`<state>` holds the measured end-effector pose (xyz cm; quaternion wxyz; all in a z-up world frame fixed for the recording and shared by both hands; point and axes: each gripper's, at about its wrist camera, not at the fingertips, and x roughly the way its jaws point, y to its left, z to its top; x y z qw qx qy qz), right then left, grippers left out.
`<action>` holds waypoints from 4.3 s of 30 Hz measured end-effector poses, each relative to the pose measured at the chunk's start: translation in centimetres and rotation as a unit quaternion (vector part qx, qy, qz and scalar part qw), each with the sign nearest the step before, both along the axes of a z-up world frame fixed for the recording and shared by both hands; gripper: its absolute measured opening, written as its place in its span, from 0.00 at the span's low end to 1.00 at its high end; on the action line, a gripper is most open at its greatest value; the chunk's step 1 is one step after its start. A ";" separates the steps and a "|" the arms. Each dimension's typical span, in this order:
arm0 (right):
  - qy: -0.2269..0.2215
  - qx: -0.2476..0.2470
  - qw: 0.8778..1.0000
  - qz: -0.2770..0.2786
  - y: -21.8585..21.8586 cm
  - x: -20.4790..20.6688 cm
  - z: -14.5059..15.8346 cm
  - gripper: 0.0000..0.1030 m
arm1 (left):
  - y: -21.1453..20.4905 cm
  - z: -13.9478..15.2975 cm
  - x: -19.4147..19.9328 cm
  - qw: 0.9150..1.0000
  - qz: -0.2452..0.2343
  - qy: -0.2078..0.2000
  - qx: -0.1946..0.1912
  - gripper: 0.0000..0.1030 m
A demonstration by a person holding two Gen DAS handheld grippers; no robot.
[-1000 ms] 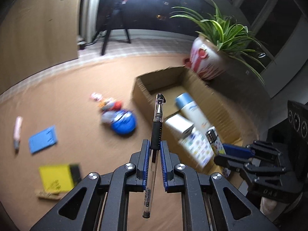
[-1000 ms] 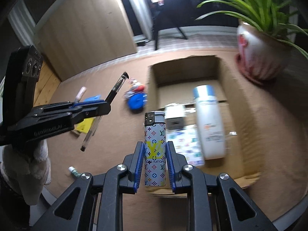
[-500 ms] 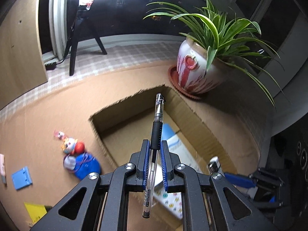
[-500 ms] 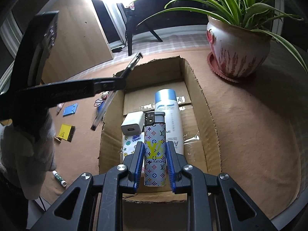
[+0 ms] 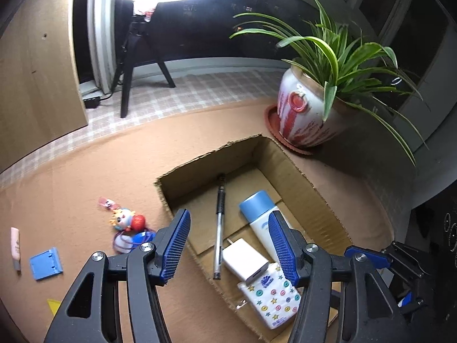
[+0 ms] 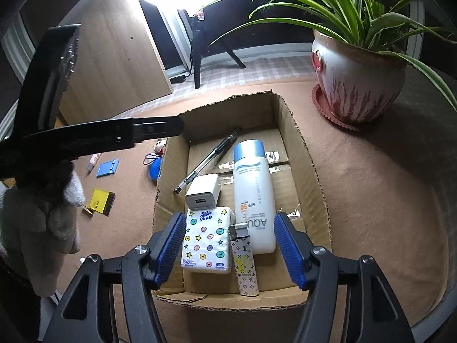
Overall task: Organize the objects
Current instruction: 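Carry the pen and lighter into the box and open both tools, then grasp the wooden clothespin with the left tool while the right tool grasps the lip balm, then carry the clothespin and lip balm into the box and open both tools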
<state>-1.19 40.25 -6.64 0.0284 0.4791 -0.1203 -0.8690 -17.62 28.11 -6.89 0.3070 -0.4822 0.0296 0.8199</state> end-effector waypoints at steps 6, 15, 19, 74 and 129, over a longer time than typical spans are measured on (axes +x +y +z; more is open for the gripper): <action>0.005 -0.006 1.000 0.009 -1.5 0.4 0.3 0.59 | -2.4 0.4 0.7 1.000 0.004 -0.005 0.005 0.59; 0.041 -0.001 0.998 0.039 -5.7 1.3 0.6 0.59 | -8.1 0.8 2.6 1.000 0.026 -0.008 -0.001 0.59; 0.029 0.000 0.997 0.070 -8.3 1.2 0.2 0.59 | -11.8 0.3 3.4 0.999 0.049 -0.013 -0.017 0.59; -0.079 0.074 0.932 0.345 -29.7 2.4 -7.9 0.23 | -26.8 -10.3 6.1 0.976 0.159 -0.056 -0.135 0.62; 0.010 0.024 0.999 -0.019 0.4 2.2 0.4 0.14 | -0.9 -1.0 5.7 0.999 -0.030 0.021 -0.029 0.62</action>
